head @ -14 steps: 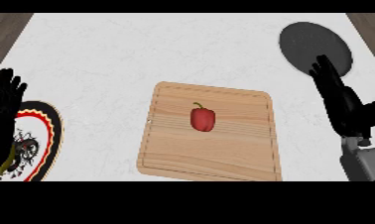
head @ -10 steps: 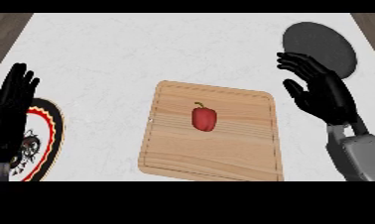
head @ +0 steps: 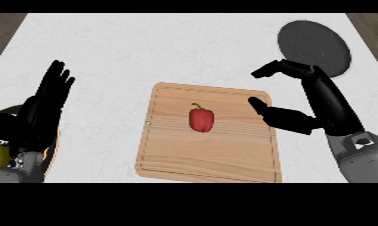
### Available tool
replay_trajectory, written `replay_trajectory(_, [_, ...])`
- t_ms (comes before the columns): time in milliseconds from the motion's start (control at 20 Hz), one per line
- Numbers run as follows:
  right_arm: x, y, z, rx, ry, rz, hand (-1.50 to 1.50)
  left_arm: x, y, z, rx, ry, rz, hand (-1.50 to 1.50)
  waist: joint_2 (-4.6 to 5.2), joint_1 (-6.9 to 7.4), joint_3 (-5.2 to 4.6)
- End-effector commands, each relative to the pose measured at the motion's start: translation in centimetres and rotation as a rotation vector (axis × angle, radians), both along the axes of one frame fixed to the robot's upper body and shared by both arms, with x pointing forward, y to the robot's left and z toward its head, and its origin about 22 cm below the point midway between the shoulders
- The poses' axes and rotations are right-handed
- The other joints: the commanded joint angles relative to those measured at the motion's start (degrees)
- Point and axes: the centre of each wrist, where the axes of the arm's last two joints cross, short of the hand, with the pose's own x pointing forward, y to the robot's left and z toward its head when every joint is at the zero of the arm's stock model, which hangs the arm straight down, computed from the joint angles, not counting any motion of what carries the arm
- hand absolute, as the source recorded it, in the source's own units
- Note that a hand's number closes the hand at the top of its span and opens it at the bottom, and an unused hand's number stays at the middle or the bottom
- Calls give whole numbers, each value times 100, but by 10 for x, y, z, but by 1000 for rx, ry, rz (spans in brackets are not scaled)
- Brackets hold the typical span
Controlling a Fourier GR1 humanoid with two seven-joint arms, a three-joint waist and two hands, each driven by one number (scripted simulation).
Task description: Pick the bell pepper from the cutting board and place it in the pan
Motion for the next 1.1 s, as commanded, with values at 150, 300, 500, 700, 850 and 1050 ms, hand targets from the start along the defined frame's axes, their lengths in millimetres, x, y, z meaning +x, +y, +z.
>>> replay_trajectory(150, [-35,5,31,-308,-75,-36,-150,15,-28,5,-21,17,-28,0,38,117,10])
replay_trajectory(300, [-36,12,61,-422,-97,-16,-150,20,-6,0,4,32,-38,0,51,179,6])
replay_trajectory(500, [-31,53,77,-516,-50,-16,-150,19,-14,10,-24,16,-73,0,53,307,4])
replay_trajectory(700, [-20,78,81,-763,-5,-40,-150,30,-25,14,-12,14,-75,0,63,347,-2])
replay_trajectory(850, [-8,105,88,-842,34,-28,-150,25,-29,10,-8,3,-69,0,67,360,4])
replay_trajectory(1050, [-5,135,66,-991,161,20,-150,33,-33,1,-26,33,-71,0,77,302,4])
